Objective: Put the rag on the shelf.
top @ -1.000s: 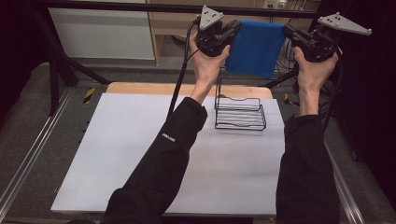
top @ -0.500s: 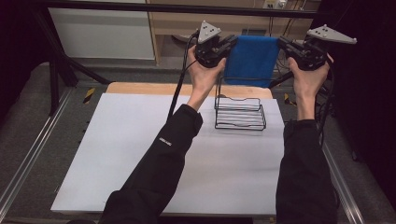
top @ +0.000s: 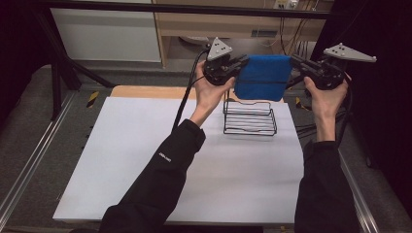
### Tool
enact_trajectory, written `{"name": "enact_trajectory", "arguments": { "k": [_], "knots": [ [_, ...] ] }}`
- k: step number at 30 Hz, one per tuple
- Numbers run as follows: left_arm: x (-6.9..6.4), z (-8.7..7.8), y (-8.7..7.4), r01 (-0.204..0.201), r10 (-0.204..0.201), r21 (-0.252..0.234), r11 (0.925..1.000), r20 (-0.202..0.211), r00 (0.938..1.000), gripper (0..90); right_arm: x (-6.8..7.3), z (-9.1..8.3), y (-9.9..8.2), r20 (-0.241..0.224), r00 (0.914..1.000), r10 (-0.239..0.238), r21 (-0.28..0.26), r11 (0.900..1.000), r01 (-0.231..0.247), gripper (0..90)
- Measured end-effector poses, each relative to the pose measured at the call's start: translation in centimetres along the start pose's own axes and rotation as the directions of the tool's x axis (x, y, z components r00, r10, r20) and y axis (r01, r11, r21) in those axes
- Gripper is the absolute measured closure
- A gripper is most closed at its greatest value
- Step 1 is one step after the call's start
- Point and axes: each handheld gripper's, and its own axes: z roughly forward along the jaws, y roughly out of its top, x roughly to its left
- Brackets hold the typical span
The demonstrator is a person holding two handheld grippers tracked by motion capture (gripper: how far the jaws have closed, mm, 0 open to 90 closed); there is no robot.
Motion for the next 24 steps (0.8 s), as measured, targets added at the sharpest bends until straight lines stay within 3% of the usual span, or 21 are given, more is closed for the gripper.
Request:
{"name": "enact_trajectory", "arguments": {
  "k": [9, 24],
  "knots": [
    [-0.9, -1.0, -0.4, -0.030, 0.029, 0.078, 0.9965, 0.022, 0.9993, 82.1, 0.3, -0.6, -1.3, -0.029, 0.9995, 0.013, 0.024, 0.9996, -0.013, 85.8],
    [-1.8, -1.4, -3.1, -0.029, 0.017, 0.201, 0.9792, 0.061, 0.9980, 78.8, 0.8, -1.5, -4.1, -0.070, 0.9972, 0.027, 0.108, 0.9939, -0.019, 84.2]
  ]
}}
